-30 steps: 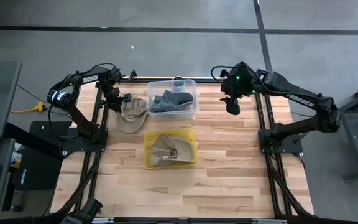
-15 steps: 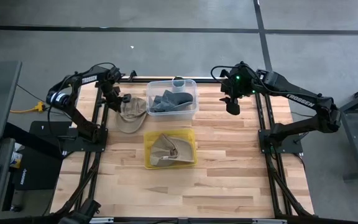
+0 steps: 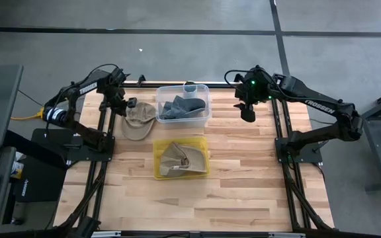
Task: Pick & Place hat
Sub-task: Put the brown cap into the yellow bin
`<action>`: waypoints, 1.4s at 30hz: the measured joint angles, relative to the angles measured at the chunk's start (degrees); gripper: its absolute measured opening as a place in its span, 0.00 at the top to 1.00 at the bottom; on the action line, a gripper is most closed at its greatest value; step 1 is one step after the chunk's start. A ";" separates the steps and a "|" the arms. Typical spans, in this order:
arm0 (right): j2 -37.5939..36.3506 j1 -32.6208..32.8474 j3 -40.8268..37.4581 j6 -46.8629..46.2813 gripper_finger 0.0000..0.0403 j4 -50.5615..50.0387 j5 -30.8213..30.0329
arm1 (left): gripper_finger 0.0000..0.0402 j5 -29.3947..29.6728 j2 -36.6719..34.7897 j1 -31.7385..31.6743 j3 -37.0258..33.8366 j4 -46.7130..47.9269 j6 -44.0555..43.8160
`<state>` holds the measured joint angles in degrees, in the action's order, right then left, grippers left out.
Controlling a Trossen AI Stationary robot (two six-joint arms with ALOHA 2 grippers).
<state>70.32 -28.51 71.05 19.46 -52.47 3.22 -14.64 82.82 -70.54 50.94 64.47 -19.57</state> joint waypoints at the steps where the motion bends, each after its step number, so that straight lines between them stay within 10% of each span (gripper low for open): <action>1: 0.00 0.00 0.00 0.00 0.52 0.00 0.00 | 1.00 0.01 -0.71 0.00 0.02 0.29 -0.13; 24: 0.04 -0.02 0.00 -6.75 0.52 1.86 2.80 | 1.00 1.31 -18.56 0.00 0.02 1.48 -7.98; 30: 1.81 1.45 0.02 -21.99 0.52 18.19 13.35 | 1.00 1.47 -20.23 0.00 0.05 -0.56 -9.39; 42: 9.25 4.23 0.02 -43.65 0.52 42.16 11.16 | 1.00 1.45 -24.47 0.00 0.05 -9.62 -13.89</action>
<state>79.57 -24.28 71.07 -24.19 -10.31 14.39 -13.19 58.36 -70.54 50.98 54.85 -33.46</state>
